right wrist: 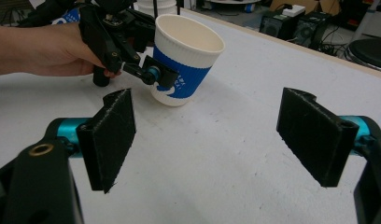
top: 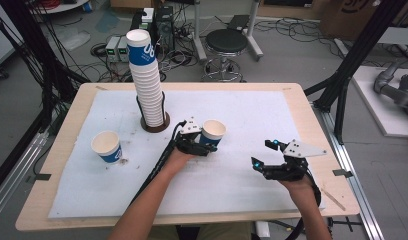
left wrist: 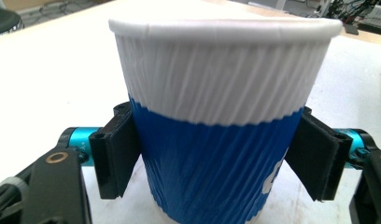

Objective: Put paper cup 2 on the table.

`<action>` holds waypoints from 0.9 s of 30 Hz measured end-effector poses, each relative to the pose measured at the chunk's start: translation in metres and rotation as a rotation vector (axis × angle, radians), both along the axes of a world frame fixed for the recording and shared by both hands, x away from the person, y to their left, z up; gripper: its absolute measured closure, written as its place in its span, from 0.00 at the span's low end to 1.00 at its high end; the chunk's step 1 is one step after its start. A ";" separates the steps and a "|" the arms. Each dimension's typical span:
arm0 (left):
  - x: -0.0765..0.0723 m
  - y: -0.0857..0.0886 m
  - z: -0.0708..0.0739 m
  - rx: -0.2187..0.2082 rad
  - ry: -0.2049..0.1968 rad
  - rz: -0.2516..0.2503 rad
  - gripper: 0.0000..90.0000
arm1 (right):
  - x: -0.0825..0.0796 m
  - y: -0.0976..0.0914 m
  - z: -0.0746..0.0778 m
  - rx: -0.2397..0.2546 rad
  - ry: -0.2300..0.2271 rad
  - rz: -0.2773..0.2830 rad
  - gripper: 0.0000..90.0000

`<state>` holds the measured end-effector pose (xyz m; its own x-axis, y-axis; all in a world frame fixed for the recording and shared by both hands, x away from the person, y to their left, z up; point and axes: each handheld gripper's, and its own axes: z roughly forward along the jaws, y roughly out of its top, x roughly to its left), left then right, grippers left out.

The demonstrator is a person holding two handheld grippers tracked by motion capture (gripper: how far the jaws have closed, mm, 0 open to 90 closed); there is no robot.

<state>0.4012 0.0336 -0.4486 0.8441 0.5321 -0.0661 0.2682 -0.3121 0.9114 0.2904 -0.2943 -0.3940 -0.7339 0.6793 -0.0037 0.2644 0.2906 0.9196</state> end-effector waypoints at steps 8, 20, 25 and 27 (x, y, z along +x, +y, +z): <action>-0.011 0.010 0.001 0.077 -0.004 0.000 0.28 | -0.002 -0.002 0.000 -0.002 -0.001 -0.006 0.22; -0.016 0.008 -0.001 0.089 0.035 0.006 0.20 | -0.002 -0.001 0.000 -0.001 0.001 0.002 0.22; -0.023 0.018 -0.001 0.033 0.031 0.024 0.20 | -0.002 -0.001 0.000 -0.001 0.004 0.002 0.22; -0.028 0.027 0.000 0.000 0.026 0.033 0.20 | -0.002 -0.001 -0.001 -0.001 0.005 0.001 0.22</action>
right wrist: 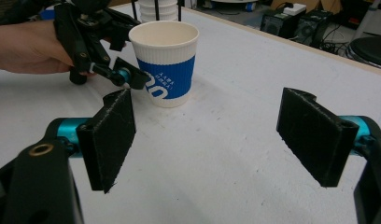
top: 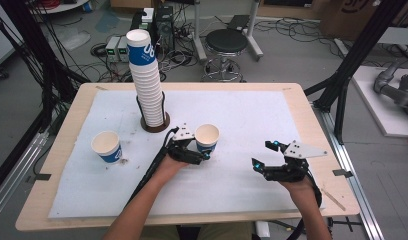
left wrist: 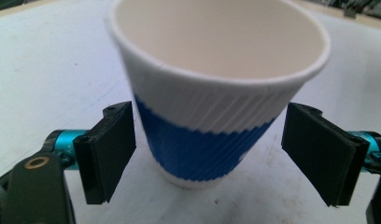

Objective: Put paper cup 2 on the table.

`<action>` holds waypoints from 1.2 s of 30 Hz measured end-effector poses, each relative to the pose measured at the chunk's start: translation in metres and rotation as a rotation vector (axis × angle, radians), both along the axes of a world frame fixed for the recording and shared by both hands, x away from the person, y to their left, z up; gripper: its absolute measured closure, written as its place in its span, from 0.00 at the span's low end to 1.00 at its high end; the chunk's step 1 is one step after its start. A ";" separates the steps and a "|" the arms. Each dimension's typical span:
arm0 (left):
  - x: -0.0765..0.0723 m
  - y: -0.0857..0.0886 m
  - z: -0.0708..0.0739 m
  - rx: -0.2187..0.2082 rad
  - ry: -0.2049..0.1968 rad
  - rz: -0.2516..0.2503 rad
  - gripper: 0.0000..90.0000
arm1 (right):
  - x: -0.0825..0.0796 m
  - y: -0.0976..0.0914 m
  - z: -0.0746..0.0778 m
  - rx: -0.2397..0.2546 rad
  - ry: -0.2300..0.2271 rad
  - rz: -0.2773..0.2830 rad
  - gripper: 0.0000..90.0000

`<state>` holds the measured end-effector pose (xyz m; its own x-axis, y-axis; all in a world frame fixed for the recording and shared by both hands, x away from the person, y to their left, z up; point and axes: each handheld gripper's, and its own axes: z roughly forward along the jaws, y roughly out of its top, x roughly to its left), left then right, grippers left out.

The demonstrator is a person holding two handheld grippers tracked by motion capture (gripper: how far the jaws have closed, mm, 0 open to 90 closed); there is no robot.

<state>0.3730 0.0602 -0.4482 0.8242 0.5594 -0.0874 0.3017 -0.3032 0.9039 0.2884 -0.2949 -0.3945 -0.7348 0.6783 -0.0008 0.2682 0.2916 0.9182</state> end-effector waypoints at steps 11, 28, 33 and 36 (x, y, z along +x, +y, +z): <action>-0.032 0.054 0.019 -0.164 -0.060 0.036 0.20 | 0.001 0.002 -0.002 0.001 0.003 -0.011 0.22; -0.078 0.122 0.048 -0.279 -0.185 0.098 0.20 | -0.004 -0.002 -0.004 -0.005 0.006 -0.065 0.22; -0.089 0.149 0.051 -0.287 -0.211 0.138 0.20 | -0.005 -0.005 -0.004 -0.007 0.005 -0.079 0.22; -0.092 0.164 0.049 -0.301 -0.219 0.162 0.20 | -0.006 -0.005 -0.004 -0.005 0.004 -0.085 0.22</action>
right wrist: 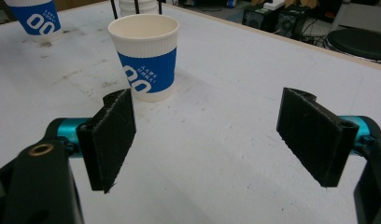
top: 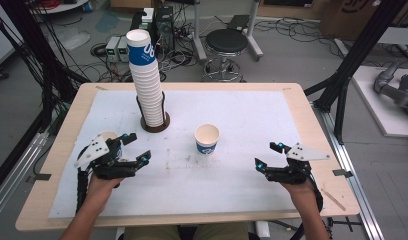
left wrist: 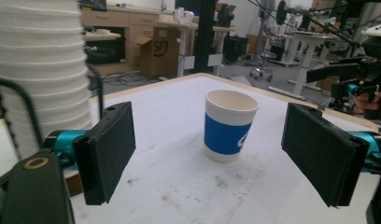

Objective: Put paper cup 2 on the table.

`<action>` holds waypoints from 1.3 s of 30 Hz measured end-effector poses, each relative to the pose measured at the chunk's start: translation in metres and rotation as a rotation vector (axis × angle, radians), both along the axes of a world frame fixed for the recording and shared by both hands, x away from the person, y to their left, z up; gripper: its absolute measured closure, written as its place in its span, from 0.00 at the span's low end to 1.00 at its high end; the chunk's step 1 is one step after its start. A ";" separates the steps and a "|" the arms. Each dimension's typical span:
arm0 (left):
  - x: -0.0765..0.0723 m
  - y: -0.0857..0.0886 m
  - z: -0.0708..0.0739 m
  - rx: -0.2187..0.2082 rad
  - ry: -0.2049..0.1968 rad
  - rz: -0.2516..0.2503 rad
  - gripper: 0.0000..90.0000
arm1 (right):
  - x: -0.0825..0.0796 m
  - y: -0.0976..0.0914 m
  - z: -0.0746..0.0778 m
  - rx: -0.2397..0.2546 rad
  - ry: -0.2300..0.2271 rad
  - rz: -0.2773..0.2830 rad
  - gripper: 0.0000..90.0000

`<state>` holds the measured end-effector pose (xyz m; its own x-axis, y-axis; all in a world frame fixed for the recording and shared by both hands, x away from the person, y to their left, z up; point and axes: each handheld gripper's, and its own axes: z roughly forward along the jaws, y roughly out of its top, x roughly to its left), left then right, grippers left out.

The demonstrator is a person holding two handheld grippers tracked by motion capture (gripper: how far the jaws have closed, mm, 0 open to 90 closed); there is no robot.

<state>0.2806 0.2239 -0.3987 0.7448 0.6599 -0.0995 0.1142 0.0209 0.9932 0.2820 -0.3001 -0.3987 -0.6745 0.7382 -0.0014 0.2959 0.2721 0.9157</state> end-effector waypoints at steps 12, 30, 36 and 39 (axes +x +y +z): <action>-0.010 0.027 -0.005 -0.028 -0.015 0.056 0.20 | -0.007 0.000 0.001 -0.006 -0.012 -0.012 0.22; -0.012 0.021 -0.008 -0.016 -0.010 0.036 0.20 | -0.007 0.003 0.000 -0.005 -0.018 -0.018 0.22; -0.012 0.020 -0.009 -0.003 -0.011 0.032 0.20 | -0.007 0.003 -0.001 -0.006 -0.021 -0.020 0.22; -0.012 0.019 -0.009 -0.004 -0.012 0.028 0.20 | -0.007 0.003 0.000 -0.003 -0.020 -0.022 0.22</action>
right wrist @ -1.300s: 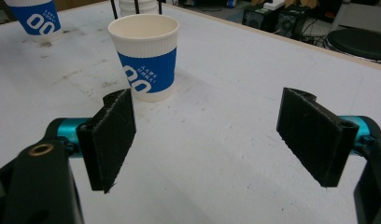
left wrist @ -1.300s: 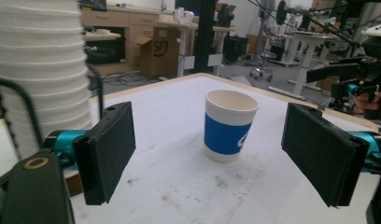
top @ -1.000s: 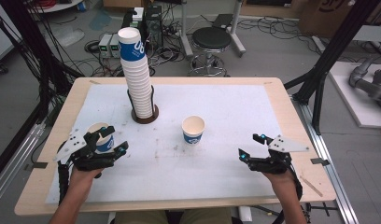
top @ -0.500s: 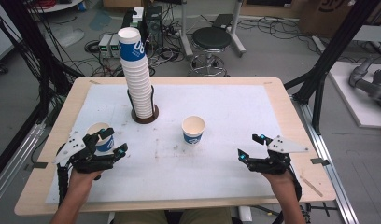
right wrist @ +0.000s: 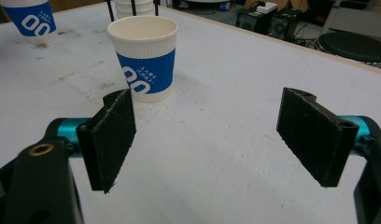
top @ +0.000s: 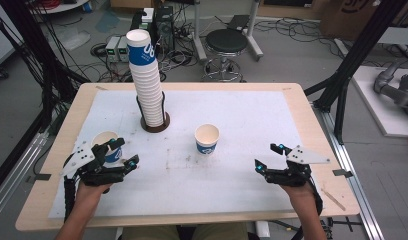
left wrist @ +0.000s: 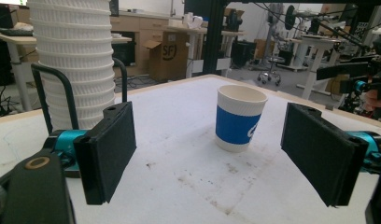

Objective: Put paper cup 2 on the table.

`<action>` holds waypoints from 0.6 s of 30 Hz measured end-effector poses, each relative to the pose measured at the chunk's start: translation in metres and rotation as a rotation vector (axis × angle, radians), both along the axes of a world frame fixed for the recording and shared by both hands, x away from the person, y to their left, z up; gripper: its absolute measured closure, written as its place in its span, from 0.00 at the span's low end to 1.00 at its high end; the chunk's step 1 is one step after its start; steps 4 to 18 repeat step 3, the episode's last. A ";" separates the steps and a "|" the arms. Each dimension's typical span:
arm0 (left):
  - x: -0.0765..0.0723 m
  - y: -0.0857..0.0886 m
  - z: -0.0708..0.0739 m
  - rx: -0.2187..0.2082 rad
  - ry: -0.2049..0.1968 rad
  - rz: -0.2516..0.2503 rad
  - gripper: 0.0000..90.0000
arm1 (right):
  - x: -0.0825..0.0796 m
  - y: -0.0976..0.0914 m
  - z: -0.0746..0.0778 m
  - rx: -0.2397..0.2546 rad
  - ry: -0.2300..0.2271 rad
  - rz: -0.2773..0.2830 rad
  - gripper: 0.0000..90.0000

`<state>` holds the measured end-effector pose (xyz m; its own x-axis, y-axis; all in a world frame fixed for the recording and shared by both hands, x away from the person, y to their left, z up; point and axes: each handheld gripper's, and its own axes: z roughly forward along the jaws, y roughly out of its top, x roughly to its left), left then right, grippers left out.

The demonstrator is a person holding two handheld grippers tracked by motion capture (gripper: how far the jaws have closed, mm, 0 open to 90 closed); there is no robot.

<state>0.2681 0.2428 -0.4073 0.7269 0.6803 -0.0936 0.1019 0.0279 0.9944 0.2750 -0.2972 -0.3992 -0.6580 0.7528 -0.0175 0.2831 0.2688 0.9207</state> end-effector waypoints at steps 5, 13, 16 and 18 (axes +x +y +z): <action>0.000 0.000 -0.001 -0.002 -0.001 0.001 0.20 | 0.001 0.000 0.000 0.001 0.000 -0.002 0.22; 0.000 0.000 -0.001 -0.002 -0.001 0.001 0.20 | 0.001 0.000 0.000 0.001 0.000 -0.002 0.22; 0.000 0.000 -0.001 -0.002 -0.001 0.001 0.20 | 0.001 0.000 0.000 0.001 0.000 -0.002 0.22; 0.000 0.000 -0.001 -0.002 -0.001 0.001 0.20 | 0.001 0.000 0.000 0.001 0.000 -0.002 0.22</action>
